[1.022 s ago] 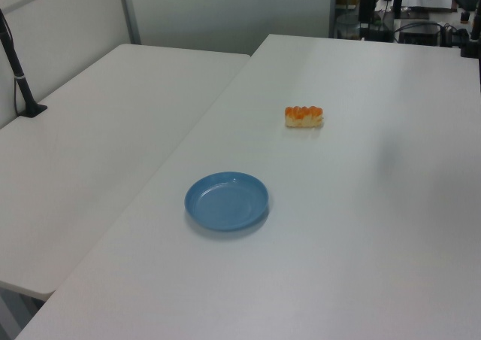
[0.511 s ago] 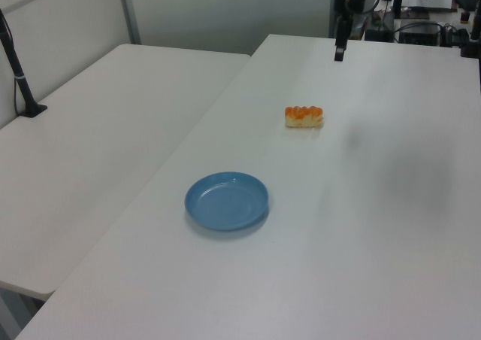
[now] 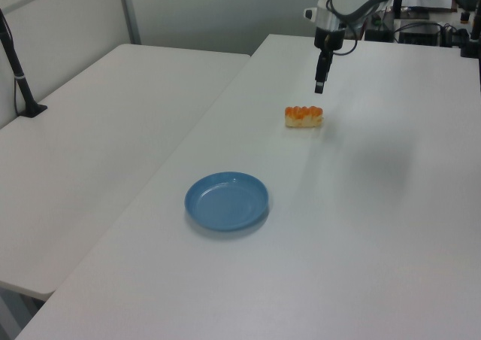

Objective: Put the bread on a plate
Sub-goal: 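Move the gripper down over the orange-topped bread roll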

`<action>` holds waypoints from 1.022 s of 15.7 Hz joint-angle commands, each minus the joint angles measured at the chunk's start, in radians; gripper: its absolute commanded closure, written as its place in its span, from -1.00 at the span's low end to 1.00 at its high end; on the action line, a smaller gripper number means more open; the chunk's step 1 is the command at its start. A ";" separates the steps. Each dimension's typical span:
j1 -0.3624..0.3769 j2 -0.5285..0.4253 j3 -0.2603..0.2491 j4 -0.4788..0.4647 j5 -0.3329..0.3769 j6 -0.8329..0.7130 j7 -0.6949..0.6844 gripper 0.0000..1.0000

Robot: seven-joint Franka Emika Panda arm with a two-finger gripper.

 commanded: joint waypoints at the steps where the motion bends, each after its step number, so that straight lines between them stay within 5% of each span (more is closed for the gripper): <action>1: 0.007 0.055 0.017 0.001 0.011 0.092 0.033 -1.00; 11: -0.008 0.174 0.071 0.027 -0.115 0.223 0.198 -1.00; 15: -0.016 0.163 0.072 0.027 -0.100 0.220 0.204 0.12; 16: -0.016 0.151 0.072 0.027 -0.100 0.215 0.218 0.17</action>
